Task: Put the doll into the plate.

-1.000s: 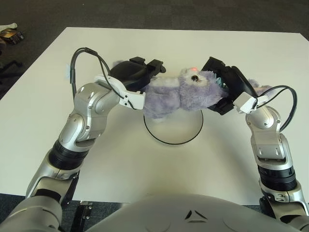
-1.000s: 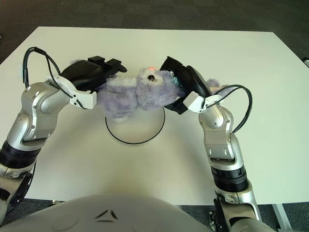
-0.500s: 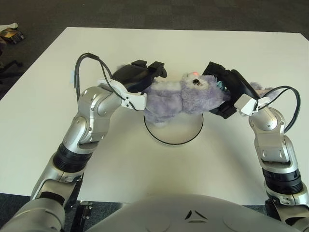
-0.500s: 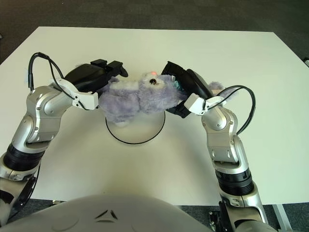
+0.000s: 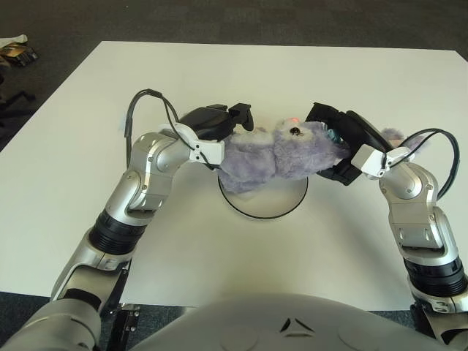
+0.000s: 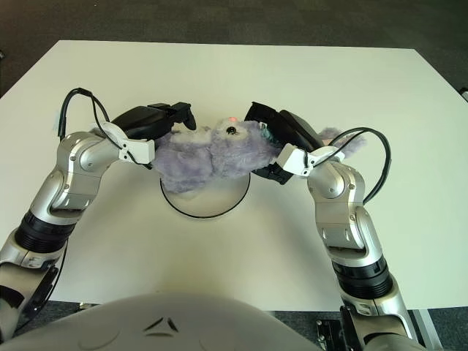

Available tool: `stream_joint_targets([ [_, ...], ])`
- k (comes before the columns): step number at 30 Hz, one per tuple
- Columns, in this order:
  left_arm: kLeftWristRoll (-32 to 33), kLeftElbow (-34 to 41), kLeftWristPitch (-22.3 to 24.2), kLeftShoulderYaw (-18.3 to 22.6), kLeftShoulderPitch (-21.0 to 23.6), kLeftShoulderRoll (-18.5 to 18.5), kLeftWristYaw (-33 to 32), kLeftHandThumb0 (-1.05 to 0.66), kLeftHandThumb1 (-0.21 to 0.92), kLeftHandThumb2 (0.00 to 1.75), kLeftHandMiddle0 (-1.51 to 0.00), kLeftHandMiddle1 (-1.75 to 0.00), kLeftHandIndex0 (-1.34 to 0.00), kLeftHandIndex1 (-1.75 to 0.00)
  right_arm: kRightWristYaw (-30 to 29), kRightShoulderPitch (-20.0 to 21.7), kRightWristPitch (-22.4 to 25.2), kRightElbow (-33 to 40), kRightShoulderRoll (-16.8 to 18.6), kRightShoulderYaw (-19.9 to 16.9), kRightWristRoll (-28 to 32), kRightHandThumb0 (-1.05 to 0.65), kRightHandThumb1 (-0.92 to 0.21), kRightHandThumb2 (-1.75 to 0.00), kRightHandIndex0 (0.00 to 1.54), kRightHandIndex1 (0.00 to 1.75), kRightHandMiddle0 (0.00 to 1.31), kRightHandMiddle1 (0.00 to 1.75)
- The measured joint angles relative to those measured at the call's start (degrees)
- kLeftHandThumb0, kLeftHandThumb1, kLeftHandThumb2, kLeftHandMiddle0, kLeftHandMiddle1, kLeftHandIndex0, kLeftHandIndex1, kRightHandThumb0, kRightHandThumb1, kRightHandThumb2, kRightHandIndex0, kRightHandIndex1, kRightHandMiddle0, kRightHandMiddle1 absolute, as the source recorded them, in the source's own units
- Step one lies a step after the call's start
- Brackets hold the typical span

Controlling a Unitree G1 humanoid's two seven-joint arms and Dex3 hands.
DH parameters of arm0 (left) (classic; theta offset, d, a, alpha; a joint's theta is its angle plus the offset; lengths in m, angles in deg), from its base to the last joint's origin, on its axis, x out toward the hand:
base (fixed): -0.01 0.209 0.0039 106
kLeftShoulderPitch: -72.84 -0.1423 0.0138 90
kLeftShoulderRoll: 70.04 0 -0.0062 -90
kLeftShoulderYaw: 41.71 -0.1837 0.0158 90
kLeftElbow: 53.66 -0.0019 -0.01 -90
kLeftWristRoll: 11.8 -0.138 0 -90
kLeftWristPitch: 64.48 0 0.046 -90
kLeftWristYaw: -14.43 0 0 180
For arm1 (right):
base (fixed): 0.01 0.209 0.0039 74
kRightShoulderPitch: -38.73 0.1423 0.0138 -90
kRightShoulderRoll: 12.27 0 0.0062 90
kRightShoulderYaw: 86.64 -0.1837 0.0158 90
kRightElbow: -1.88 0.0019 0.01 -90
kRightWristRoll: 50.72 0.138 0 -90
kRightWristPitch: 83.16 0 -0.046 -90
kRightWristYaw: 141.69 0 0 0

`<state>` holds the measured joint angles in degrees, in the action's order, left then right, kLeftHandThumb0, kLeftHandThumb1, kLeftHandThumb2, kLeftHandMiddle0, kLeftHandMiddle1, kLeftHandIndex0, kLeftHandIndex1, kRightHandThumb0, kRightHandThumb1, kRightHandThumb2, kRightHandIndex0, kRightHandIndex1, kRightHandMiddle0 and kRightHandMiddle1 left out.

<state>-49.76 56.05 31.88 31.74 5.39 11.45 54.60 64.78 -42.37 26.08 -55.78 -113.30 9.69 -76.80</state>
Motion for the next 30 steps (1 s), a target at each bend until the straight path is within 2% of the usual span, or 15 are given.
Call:
stream_joint_targets([
  [7, 3.49, -2.43, 0.85, 0.04, 0.72, 0.24, 0.01, -0.53, 0.45, 0.94, -0.31, -1.67, -0.08, -1.48, 1.60, -0.14, -1.32, 0.20, -2.40, 0.04, 0.14, -0.01, -0.36, -1.20, 0.62, 1.62, 0.43, 1.66],
  [10, 4.20, -3.03, 1.40, 0.05, 1.07, 0.21, 0.02, -0.49, 0.41, 0.98, -0.27, -1.62, -0.08, -1.46, 2.52, -0.31, -0.39, 1.19, -2.60, -0.16, 0.50, -0.01, -0.51, -0.98, 0.54, 1.51, 0.37, 1.69],
  [13, 4.80, -3.23, 2.21, 0.08, 1.44, 0.03, 0.12, -0.48, 0.38, 1.00, -0.27, -1.62, -0.09, -1.44, 3.46, -0.29, 2.18, 2.15, -2.22, -0.37, 1.21, -0.26, -0.65, -0.78, 0.46, 1.35, 0.41, 1.63],
  [16, 5.12, -3.01, 2.91, 0.27, 1.52, -0.30, 0.12, -0.49, 0.37, 1.00, -0.27, -1.70, -0.07, -1.42, 4.10, -0.30, 3.87, 2.54, -1.50, -0.76, 2.71, -0.57, -0.59, -0.75, 0.44, 1.14, 0.14, 1.38],
  [19, 5.54, -2.34, 3.56, 0.53, 1.43, -0.67, 0.12, -0.52, 0.36, 0.99, -0.28, -1.73, -0.05, -1.42, 4.58, -0.29, 4.81, 2.70, -1.23, -1.33, 4.49, -0.72, -0.61, -0.68, 0.41, 0.98, 0.04, 1.19],
  [22, 6.04, -1.74, 4.01, 0.84, 1.40, -0.97, 0.12, -0.53, 0.36, 0.98, -0.27, -1.72, -0.03, -1.42, 4.97, -0.29, 5.46, 2.87, -1.24, -1.89, 5.74, -0.79, -0.62, -0.63, 0.36, 0.90, 0.02, 1.08],
  [25, 7.37, -1.35, 4.59, 1.29, 1.21, -1.04, 0.12, -0.56, 0.35, 0.97, -0.24, -1.58, -0.01, -1.38, 5.91, -0.25, 5.65, 3.02, -1.43, -2.76, 7.73, -0.84, -0.63, -0.59, 0.23, 0.77, 0.00, 0.94],
  [30, 10.86, -0.04, 7.24, 2.70, 0.58, -0.96, 0.35, -0.60, 0.37, 0.93, -0.19, -1.42, 0.00, -1.25, 7.21, 0.26, 5.65, 3.15, -1.75, -4.87, 11.74, -0.84, -0.57, -0.60, 0.11, 0.60, 0.00, 0.84],
])
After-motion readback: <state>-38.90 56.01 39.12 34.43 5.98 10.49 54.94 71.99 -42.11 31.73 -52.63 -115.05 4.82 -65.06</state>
